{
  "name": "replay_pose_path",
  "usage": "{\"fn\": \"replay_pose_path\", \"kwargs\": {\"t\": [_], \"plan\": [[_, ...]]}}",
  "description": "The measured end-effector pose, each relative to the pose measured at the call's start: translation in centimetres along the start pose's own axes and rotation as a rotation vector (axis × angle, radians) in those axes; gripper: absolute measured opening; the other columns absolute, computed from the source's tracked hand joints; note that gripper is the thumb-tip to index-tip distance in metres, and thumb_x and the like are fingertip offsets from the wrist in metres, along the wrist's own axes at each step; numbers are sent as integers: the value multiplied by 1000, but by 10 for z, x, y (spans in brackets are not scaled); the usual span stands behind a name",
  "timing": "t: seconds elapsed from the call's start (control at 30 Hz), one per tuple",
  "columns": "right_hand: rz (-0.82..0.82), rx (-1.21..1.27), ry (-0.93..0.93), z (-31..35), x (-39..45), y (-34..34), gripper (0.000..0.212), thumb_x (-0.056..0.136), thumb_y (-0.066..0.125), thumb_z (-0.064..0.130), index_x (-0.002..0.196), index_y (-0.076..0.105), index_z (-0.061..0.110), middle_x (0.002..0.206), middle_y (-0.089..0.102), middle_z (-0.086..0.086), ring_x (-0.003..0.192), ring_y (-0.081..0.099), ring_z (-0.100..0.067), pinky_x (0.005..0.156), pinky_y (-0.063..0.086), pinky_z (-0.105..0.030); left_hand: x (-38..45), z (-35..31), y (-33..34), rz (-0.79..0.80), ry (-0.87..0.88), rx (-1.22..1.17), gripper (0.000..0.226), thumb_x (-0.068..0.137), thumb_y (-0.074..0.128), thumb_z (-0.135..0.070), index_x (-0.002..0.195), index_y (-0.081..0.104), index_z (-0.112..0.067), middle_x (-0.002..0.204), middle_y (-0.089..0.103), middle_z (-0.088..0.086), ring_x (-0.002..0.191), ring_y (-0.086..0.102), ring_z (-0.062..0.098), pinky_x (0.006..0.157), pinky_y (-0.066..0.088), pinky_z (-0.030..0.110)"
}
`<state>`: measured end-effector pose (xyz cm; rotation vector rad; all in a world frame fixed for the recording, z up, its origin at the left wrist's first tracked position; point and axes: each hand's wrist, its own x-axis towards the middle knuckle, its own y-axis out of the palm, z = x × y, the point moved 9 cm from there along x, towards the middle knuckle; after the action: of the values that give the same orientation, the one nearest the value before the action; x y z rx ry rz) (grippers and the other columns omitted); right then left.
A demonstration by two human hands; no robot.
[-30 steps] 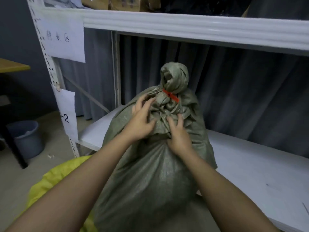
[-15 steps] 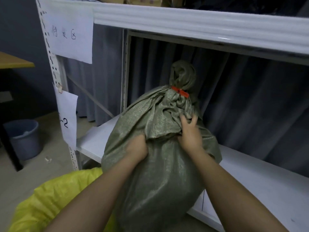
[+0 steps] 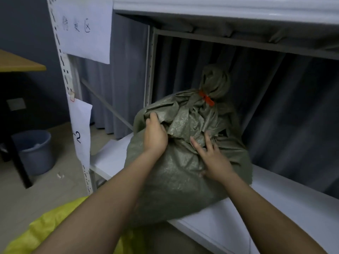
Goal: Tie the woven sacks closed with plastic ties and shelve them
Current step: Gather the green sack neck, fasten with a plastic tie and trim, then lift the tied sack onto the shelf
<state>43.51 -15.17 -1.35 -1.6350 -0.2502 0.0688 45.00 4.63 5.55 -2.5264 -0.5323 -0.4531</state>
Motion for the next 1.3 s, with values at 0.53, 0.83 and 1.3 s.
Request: {"fn": "replay_pose_path", "kwargs": {"t": [0.53,0.83,1.3], "plan": [[-166,-148,61,98,107,26,72,95,49,28,150,2,26,157,-15,-10,144,-2,-37,112,2,-62,41,130,2,303,-66,308,63,93,41,-9,147,9,-7,154,19,18,139,26,36,112,28,45],[-366,293,-143,154,-9,39,50,81,59,18,129,50,13,153,24,-16,144,6,-36,115,12,-58,-34,126,-16,469,-19,607,72,93,42,-19,150,-2,-14,157,-8,15,143,15,37,115,19,50],[431,1083,87,279,-83,179,84,89,61,23,150,5,12,154,24,-4,143,22,-23,106,23,-24,-152,227,-79,729,-207,820,72,93,46,-22,151,3,-23,159,-7,9,146,-2,30,112,6,60]]}}
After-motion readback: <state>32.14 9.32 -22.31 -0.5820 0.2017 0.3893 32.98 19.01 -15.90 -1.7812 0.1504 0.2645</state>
